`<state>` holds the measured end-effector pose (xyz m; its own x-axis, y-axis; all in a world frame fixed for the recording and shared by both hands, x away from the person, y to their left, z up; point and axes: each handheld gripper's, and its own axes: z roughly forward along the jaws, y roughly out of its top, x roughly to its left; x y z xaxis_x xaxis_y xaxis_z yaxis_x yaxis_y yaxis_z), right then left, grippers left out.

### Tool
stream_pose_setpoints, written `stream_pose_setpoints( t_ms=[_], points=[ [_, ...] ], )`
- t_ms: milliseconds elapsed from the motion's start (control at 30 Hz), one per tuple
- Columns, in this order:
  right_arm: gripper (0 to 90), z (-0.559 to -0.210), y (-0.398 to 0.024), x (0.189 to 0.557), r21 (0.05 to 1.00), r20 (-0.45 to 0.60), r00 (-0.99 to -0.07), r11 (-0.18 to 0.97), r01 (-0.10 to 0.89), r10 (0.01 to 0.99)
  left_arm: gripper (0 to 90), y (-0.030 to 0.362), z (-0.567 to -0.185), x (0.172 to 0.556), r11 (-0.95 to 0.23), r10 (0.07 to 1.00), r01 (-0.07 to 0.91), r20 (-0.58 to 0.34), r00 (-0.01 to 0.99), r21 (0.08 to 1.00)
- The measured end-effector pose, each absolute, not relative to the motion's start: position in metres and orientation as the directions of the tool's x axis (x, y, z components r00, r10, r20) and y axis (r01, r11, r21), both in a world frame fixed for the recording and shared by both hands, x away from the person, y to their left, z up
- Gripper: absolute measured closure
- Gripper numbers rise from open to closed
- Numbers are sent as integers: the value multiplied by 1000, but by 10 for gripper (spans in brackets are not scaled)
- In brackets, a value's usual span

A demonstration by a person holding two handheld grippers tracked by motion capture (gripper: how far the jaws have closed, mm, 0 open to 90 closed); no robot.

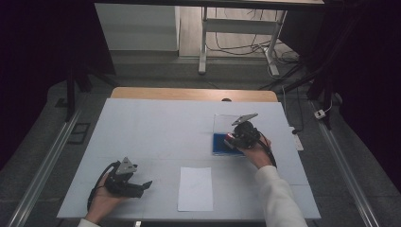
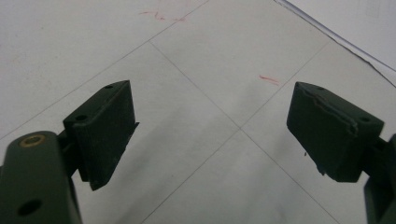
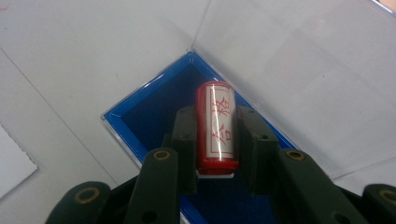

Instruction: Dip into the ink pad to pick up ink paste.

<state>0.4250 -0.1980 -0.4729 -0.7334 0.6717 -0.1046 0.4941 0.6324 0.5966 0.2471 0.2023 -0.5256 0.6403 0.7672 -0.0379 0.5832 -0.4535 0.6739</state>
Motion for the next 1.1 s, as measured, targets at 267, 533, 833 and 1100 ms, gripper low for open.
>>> stream_pose_setpoints(
  t_ms=[267,533,833,1100],
  points=[
    [709,-478,-190,418,580,-171,-726,664,473,666,157,203,-525,247,-451,768,583,-39,639,676],
    [709,-478,-195,423,588,-125,-726,640,494,676,157,203,-525,247,-452,767,583,-39,640,675],
    [710,-478,-194,423,576,-125,-725,645,503,677,157,202,-526,247,-454,765,583,-40,642,674],
    [710,-478,-195,424,579,-118,-728,642,502,675,158,203,-525,247,-454,766,583,-40,642,673]
  ],
)
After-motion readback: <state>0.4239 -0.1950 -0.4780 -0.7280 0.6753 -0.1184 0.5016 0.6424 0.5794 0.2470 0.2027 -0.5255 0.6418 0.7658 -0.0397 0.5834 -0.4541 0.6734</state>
